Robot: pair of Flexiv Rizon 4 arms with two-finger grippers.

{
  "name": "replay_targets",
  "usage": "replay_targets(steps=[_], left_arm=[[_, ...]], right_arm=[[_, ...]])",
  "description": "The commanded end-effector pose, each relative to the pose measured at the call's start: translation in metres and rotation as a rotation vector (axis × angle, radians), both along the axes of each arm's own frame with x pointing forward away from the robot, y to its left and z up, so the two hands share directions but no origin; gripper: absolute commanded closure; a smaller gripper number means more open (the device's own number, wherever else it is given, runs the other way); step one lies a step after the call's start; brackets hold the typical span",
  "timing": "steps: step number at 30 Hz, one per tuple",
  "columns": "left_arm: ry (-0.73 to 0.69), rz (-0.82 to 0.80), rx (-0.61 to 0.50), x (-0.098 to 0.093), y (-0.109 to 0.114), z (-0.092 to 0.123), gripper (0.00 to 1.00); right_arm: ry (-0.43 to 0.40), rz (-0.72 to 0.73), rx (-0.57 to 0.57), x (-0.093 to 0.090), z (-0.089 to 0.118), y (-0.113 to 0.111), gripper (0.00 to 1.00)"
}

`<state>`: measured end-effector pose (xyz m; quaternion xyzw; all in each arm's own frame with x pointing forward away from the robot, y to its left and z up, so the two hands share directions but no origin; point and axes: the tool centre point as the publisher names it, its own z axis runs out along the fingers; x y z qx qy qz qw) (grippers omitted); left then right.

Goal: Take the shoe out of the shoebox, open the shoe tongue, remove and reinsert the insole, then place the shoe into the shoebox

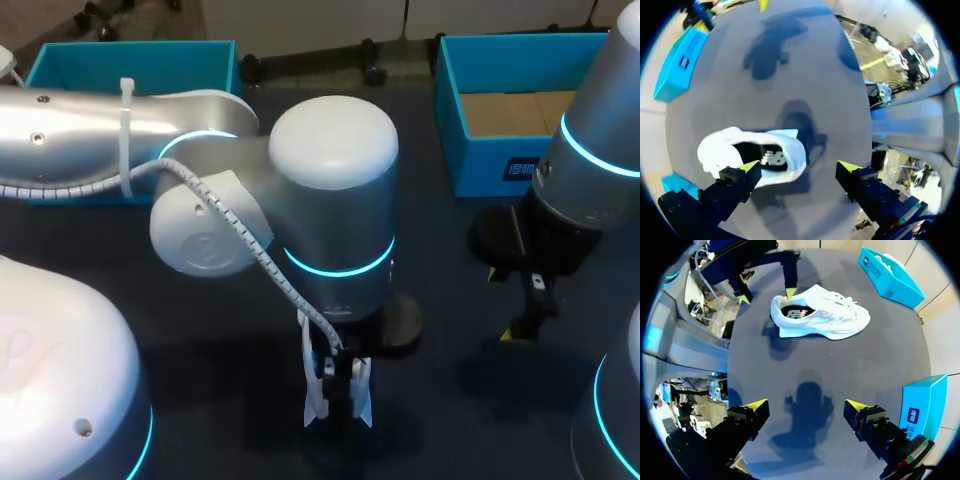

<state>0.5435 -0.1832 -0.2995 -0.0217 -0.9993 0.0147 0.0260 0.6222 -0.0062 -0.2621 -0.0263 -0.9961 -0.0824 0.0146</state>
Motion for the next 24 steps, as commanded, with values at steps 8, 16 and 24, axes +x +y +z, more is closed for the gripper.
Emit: replay_targets(steps=[8, 16, 24], left_arm=[[0.028, -0.003, 0.040, 0.003, 0.002, -0.027, 0.00], [0.099, -0.024, 0.048, 0.004, -0.001, -0.060, 0.00], [0.115, -0.017, 0.067, -0.004, -0.003, -0.085, 0.00]], right_arm=[[-0.001, 0.000, 0.000, 0.000, -0.002, 0.000, 0.00], [-0.001, 0.000, 0.000, 0.000, -0.002, 0.000, 0.00], [-0.001, 0.000, 0.000, 0.000, -0.002, 0.000, 0.00]])
